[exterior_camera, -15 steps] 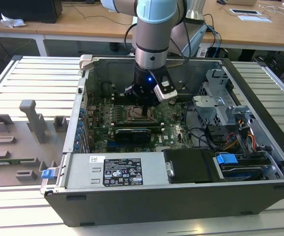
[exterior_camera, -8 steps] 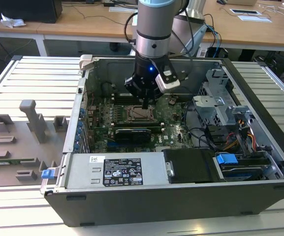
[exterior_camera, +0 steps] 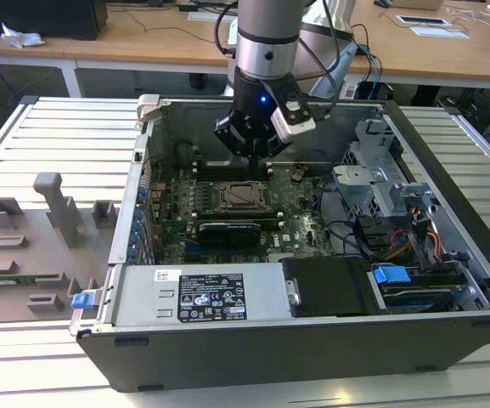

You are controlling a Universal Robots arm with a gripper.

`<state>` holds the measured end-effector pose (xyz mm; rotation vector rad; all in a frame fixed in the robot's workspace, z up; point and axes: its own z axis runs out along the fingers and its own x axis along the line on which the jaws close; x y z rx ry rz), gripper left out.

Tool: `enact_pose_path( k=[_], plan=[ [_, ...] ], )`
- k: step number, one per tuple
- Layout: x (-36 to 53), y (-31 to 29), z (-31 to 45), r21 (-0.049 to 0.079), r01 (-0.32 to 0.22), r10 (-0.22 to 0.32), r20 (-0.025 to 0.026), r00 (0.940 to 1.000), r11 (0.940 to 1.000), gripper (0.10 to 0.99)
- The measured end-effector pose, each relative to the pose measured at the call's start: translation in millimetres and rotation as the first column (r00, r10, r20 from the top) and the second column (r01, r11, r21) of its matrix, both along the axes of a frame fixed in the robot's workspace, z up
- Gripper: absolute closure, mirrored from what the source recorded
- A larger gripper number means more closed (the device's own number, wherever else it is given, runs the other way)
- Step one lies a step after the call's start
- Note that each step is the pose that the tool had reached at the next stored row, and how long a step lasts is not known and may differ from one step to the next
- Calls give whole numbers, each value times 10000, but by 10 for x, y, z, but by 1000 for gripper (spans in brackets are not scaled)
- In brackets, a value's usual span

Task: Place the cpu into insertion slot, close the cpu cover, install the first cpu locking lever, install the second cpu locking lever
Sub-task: 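Install the first cpu locking lever, then install the second cpu locking lever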

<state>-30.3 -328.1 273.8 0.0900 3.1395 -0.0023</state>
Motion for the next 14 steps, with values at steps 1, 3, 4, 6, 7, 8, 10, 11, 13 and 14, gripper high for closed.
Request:
enact_pose_path(
  k=[1,3,4,6,7,8,10,11,13,14],
  plan=[
    [0,0,9,0,0,0,0,10000,10000,980],
    [0,0,11,3,0,0,2,10000,10000,980],
    [0,0,12,1,0,0,0,10000,10000,980],
    [0,0,13,0,0,0,0,10000,10000,980],
    [0,0,13,1,0,0,0,10000,10000,980],
    [0,0,13,1,-1,1,0,10000,10000,980],
    [0,0,14,0,0,0,0,10000,10000,980],
    [0,0,14,0,0,0,0,10000,10000,980],
    [0,0,15,0,0,0,0,10000,10000,980],
    [0,0,15,1,0,0,0,10000,10000,980]
  ],
)
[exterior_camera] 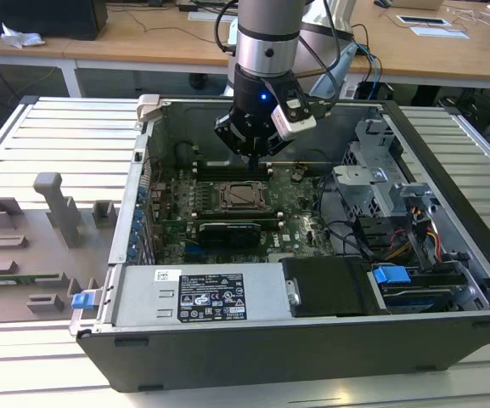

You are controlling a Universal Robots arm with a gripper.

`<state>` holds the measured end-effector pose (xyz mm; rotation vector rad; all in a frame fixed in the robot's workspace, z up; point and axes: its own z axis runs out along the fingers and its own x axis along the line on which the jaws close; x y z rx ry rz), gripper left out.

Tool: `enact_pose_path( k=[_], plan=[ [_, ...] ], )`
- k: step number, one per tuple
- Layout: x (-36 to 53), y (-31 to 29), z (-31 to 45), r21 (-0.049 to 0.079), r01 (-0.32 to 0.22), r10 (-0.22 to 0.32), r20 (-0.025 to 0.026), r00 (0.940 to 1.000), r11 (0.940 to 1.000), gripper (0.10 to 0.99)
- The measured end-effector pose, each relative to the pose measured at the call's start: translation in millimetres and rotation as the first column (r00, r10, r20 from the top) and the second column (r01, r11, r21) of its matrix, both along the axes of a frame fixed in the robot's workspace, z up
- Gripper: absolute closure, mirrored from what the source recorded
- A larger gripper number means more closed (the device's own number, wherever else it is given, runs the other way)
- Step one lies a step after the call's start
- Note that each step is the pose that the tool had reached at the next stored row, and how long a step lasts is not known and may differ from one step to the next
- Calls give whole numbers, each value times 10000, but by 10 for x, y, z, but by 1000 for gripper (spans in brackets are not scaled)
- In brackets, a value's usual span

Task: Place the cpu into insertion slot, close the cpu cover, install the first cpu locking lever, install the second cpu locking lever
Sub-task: 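Install the second cpu locking lever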

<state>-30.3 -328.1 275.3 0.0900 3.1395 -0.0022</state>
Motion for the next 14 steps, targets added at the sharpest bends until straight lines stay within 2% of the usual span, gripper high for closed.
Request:
enact_pose_path(
  k=[4,7,10,14],
  plan=[
    [0,0,1,0,-53,53,0,10000,10000,980],
    [0,0,1,0,-368,368,0,9993,9993,980],
    [0,0,1,0,-1012,1012,-1,9949,9949,980],
    [0,0,1,0,-1738,1738,0,9848,9848,980]
  ],
)
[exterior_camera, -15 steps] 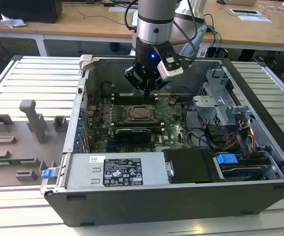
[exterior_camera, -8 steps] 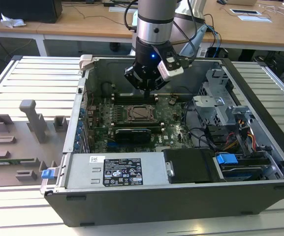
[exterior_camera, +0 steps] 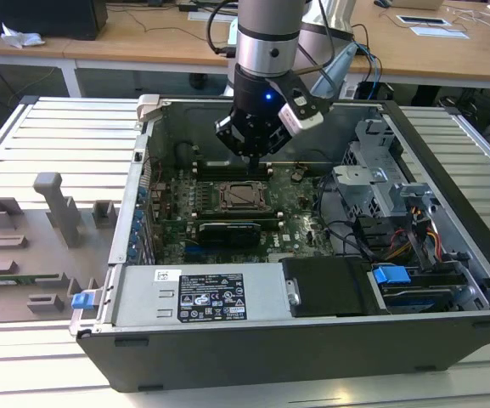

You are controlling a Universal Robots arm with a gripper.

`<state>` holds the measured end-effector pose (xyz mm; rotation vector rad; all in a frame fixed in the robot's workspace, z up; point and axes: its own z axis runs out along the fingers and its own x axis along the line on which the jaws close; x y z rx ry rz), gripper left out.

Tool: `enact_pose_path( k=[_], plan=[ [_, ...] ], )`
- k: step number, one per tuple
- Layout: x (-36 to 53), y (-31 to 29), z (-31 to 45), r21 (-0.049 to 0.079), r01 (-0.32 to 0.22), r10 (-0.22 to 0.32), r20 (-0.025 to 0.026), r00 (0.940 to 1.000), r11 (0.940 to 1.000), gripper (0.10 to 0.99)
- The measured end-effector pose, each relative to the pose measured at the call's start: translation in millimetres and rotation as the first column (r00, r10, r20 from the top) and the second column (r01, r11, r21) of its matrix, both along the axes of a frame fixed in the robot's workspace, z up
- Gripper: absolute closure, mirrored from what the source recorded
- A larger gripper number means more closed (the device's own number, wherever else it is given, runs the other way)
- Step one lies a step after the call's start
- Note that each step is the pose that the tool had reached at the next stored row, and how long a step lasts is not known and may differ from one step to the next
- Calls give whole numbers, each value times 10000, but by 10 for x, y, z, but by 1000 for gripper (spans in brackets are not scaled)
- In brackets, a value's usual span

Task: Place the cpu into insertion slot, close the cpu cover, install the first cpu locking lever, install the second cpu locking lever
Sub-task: 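Install the second cpu locking lever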

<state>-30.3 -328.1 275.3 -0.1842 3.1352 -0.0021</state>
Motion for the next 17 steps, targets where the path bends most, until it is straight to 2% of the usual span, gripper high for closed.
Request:
enact_pose_path(
  k=[3,5,6,7,10,13,15,17],
  plan=[
    [0,0,0,0,-552,552,-1,9985,9985,980],
    [0,0,0,0,-987,987,-1,9951,9951,980],
    [0,0,0,0,-1727,1727,0,9850,9850,980],
    [0,0,0,0,-2218,2218,0,9751,9751,980],
    [0,-1,-1,-2,-1872,1872,-2,9823,9823,980],
    [0,0,-4,-1,-1230,1230,-1,9924,9924,980],
    [0,-19,-5,40,-1152,1152,5,9933,9933,980],
    [0,-61,-7,111,-1145,1145,13,9934,9934,980]
  ],
)
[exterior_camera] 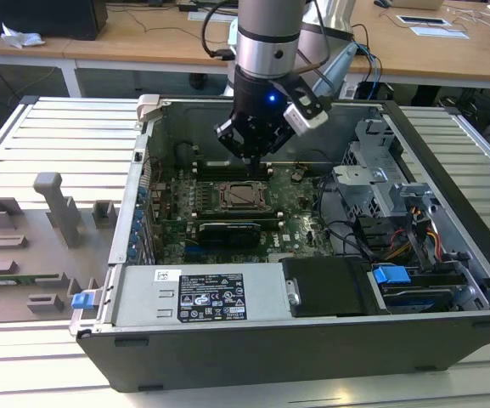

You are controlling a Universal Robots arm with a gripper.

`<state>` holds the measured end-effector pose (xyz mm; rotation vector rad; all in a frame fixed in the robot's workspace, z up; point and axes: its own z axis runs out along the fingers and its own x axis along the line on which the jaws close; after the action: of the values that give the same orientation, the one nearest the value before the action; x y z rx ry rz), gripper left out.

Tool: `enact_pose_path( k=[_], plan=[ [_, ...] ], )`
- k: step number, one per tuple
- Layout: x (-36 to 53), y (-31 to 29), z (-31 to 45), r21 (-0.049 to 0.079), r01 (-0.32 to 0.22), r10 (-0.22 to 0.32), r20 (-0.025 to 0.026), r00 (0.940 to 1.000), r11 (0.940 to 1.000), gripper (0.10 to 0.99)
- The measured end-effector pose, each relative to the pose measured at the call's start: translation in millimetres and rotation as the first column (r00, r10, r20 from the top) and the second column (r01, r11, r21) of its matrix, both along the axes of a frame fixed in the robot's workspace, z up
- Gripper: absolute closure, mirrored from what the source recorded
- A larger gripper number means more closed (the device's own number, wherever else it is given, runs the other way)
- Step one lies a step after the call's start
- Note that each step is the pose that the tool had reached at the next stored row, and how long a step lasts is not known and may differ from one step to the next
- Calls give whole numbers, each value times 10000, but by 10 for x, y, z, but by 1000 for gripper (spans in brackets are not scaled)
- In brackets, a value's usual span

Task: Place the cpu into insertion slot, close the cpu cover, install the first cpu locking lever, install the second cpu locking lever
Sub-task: 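Install the second cpu locking lever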

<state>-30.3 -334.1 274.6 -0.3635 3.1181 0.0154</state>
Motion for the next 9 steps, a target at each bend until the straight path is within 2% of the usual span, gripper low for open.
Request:
enact_pose_path(
  k=[2,4,5,8,9],
  plan=[
    [0,-69,-4,111,2,-2,0,10000,9999,980],
    [0,-200,-34,229,9,-9,-1,10000,9997,980],
    [0,-233,-49,234,12,-12,-1,10000,9997,980],
    [-6,-288,-102,246,22,-22,0,10000,9997,980],
    [-18,-299,-119,288,25,-24,-2,10000,9996,980]
  ],
)
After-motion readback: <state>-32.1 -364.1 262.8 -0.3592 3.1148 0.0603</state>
